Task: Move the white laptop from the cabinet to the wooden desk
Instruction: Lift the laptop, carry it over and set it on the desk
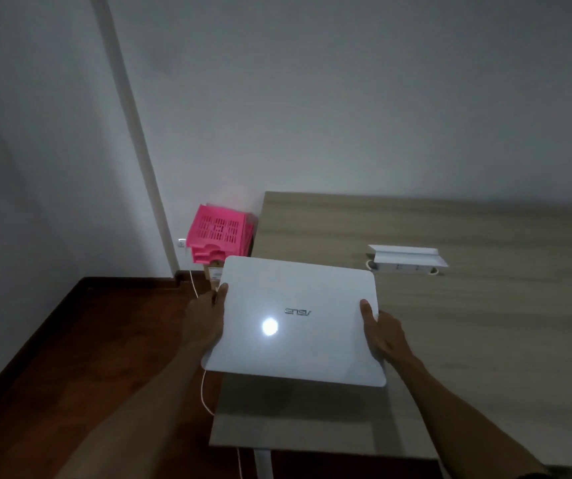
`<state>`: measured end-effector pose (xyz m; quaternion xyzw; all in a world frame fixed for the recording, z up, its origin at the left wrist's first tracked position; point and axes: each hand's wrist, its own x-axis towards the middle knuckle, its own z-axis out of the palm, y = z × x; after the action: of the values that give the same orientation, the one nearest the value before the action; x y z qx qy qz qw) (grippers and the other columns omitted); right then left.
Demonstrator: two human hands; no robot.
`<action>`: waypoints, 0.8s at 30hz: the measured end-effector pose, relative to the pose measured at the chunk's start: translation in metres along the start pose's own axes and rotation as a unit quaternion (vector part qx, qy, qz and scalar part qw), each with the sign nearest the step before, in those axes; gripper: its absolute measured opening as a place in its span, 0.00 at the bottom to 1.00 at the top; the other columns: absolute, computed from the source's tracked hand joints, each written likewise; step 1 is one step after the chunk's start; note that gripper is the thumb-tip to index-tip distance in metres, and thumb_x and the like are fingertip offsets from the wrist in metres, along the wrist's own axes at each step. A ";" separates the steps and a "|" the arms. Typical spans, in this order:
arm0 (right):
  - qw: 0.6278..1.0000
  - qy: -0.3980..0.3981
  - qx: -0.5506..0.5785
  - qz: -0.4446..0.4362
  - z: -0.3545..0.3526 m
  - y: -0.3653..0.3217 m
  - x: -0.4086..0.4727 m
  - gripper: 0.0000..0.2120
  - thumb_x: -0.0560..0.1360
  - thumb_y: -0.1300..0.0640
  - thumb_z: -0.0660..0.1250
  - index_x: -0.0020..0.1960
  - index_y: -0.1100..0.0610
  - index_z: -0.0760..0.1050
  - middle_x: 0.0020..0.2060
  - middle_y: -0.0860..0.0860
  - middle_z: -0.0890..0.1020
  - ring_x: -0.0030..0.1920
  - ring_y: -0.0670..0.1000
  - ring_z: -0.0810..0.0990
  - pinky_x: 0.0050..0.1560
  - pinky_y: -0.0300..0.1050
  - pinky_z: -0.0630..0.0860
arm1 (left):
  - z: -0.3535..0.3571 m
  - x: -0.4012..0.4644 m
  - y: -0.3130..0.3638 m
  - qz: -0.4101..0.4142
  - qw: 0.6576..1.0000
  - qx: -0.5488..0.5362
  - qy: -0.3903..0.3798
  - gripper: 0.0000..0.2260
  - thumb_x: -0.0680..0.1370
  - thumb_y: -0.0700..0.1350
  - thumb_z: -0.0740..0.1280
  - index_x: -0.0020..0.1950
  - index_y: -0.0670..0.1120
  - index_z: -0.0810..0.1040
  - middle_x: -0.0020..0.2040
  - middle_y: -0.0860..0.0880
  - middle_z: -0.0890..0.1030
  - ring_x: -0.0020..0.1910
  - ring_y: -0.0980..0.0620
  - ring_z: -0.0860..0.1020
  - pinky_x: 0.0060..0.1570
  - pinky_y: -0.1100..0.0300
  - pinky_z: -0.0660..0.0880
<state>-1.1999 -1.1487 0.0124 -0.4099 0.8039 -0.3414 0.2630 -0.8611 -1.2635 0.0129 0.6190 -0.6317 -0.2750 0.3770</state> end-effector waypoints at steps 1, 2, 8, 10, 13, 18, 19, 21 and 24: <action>1.000 -0.009 -0.009 0.008 0.003 0.002 0.014 0.34 0.78 0.30 0.47 0.53 0.55 0.81 0.46 0.54 0.83 0.41 0.51 0.80 0.46 0.47 0.74 | 0.009 0.010 -0.001 -0.001 1.000 0.008 -0.006 0.24 0.82 0.61 0.55 0.33 0.48 0.74 0.28 0.48 0.77 0.24 0.56 0.77 0.27 0.63 0.68; 1.000 -0.019 -0.016 0.018 0.008 0.006 0.025 0.35 0.77 0.30 0.48 0.53 0.55 0.81 0.46 0.54 0.84 0.41 0.51 0.80 0.45 0.47 0.74 | 0.018 0.018 -0.004 0.000 1.000 0.016 -0.012 0.23 0.82 0.60 0.55 0.33 0.49 0.74 0.28 0.50 0.77 0.25 0.56 0.77 0.27 0.63 0.67; 0.995 -0.032 -0.044 0.078 0.042 0.026 0.087 0.36 0.78 0.31 0.50 0.61 0.60 0.79 0.52 0.57 0.83 0.46 0.56 0.81 0.48 0.47 0.74 | 0.076 0.068 -0.036 -0.029 0.995 0.091 -0.036 0.23 0.83 0.57 0.54 0.34 0.46 0.74 0.30 0.48 0.76 0.29 0.54 0.75 0.34 0.59 0.69; 0.993 -0.039 -0.048 0.104 0.055 0.033 0.103 0.35 0.78 0.32 0.51 0.65 0.60 0.76 0.57 0.59 0.82 0.54 0.61 0.81 0.54 0.50 0.76 | 0.094 0.080 -0.054 -0.037 0.990 0.132 -0.041 0.25 0.83 0.57 0.53 0.39 0.42 0.77 0.33 0.45 0.77 0.33 0.48 0.77 0.39 0.54 0.72; 0.988 -0.049 -0.064 0.132 0.072 0.044 0.123 0.35 0.78 0.32 0.51 0.66 0.59 0.75 0.59 0.60 0.82 0.57 0.62 0.81 0.57 0.52 0.76 | 0.118 0.095 -0.077 -0.058 0.976 0.199 -0.069 0.27 0.83 0.59 0.50 0.43 0.41 0.79 0.38 0.40 0.81 0.40 0.40 0.80 0.46 0.47 0.77; 0.981 -0.058 -0.103 0.152 0.094 0.056 0.152 0.35 0.78 0.32 0.50 0.63 0.60 0.76 0.57 0.60 0.82 0.56 0.63 0.81 0.57 0.53 0.76 | 0.150 0.114 -0.101 -0.075 0.961 0.250 -0.092 0.28 0.82 0.61 0.47 0.40 0.43 0.77 0.35 0.41 0.81 0.37 0.41 0.81 0.40 0.51 0.74; 0.980 -0.061 -0.109 0.152 0.097 0.057 0.159 0.35 0.78 0.32 0.49 0.63 0.60 0.75 0.57 0.61 0.82 0.56 0.63 0.81 0.58 0.54 0.76 | 0.155 0.118 -0.105 -0.069 0.960 0.257 -0.090 0.27 0.82 0.59 0.49 0.40 0.43 0.77 0.34 0.41 0.81 0.36 0.41 0.81 0.38 0.53 0.72; 0.979 -0.064 -0.119 0.152 0.102 0.058 0.171 0.36 0.78 0.32 0.49 0.64 0.60 0.75 0.57 0.61 0.82 0.56 0.63 0.81 0.59 0.55 0.76 | 0.163 0.127 -0.111 -0.043 0.960 0.262 -0.091 0.25 0.83 0.57 0.52 0.38 0.42 0.77 0.33 0.40 0.81 0.34 0.39 0.80 0.37 0.54 0.70; 0.976 -0.068 -0.137 0.155 0.108 0.060 0.185 0.37 0.78 0.32 0.47 0.67 0.60 0.73 0.59 0.62 0.81 0.58 0.64 0.80 0.60 0.56 0.76 | 0.170 0.133 -0.111 -0.001 0.955 0.284 -0.081 0.25 0.81 0.54 0.55 0.36 0.39 0.78 0.28 0.38 0.79 0.28 0.38 0.79 0.31 0.52 0.73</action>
<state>-1.2502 -1.3144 -0.1273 -0.3343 0.8772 -0.1542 0.3081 -0.9295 -1.4242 -0.1558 0.6767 -0.7118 -0.1332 0.1330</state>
